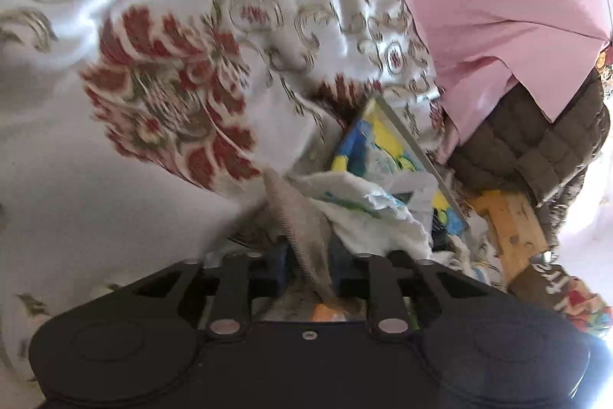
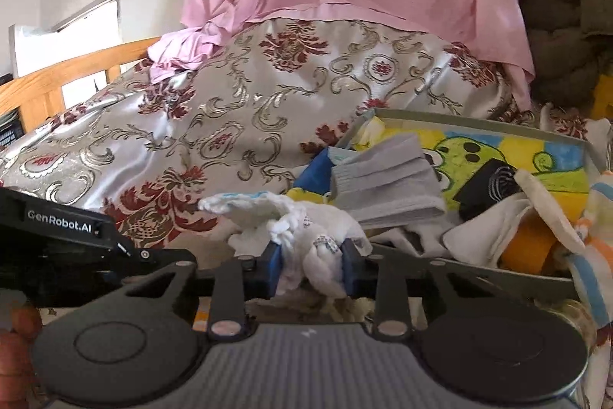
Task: Organize soft objects
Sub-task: 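Carry the tan cloth and white crocheted cloth over the frog-painting tray, then open the left gripper on the tan cloth while the right gripper releases the white cloth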
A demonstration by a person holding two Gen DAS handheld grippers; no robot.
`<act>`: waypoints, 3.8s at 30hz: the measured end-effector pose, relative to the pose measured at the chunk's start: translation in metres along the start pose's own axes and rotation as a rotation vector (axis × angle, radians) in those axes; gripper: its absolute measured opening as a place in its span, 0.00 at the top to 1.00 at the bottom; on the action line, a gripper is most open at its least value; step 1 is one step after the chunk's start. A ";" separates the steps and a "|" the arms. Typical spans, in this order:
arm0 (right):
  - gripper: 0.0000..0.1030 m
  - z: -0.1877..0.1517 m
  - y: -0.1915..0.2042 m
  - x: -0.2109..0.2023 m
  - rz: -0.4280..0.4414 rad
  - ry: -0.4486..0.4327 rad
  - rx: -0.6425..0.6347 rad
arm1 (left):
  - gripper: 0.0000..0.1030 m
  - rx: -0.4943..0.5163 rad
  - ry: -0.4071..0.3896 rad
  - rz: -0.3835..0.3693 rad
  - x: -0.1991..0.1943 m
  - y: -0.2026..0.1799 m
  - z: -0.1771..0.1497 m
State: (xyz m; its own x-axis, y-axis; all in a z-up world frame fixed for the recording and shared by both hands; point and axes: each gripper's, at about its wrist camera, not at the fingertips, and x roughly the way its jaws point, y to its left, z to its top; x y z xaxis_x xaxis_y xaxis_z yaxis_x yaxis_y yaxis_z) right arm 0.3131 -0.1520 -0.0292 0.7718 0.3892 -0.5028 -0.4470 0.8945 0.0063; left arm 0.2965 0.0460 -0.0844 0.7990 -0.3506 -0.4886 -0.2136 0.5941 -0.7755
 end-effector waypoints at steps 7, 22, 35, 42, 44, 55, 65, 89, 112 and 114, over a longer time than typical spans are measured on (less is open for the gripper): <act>0.67 0.000 -0.004 0.000 -0.019 -0.010 0.018 | 0.70 0.043 0.039 0.008 0.018 -0.010 -0.001; 0.68 0.013 -0.007 -0.017 0.004 -0.059 0.016 | 0.97 0.065 -0.037 0.038 -0.002 -0.030 0.003; 0.68 0.044 -0.058 -0.067 -0.075 -0.243 0.078 | 0.97 0.199 -0.124 0.049 -0.039 -0.098 0.023; 0.68 0.044 -0.114 -0.067 -0.148 -0.303 0.200 | 0.97 0.280 -0.190 -0.002 -0.017 -0.147 0.037; 0.68 0.043 -0.127 -0.063 -0.154 -0.302 0.229 | 0.97 0.301 -0.206 -0.034 -0.003 -0.161 0.041; 0.66 0.029 -0.156 -0.027 -0.210 -0.214 0.288 | 0.97 0.334 -0.160 -0.067 0.101 -0.187 0.045; 0.60 0.029 -0.153 -0.015 -0.170 -0.127 0.284 | 0.96 0.426 -0.098 0.132 0.122 -0.161 0.027; 0.39 0.024 -0.157 -0.001 -0.217 0.028 0.292 | 0.80 0.665 -0.039 0.343 0.129 -0.161 -0.006; 0.14 0.033 -0.146 -0.034 -0.276 -0.004 0.223 | 0.30 0.713 -0.138 0.412 0.087 -0.173 -0.025; 0.12 0.034 -0.146 -0.038 -0.275 -0.016 0.224 | 0.29 0.723 -0.148 0.413 0.083 -0.175 -0.026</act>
State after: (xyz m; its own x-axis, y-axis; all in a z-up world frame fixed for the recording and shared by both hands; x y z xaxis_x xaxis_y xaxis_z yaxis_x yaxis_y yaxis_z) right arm 0.3639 -0.2900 0.0182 0.8572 0.1290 -0.4986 -0.1126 0.9916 0.0630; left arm 0.3859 -0.1061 0.0001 0.8120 0.0649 -0.5800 -0.1326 0.9883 -0.0750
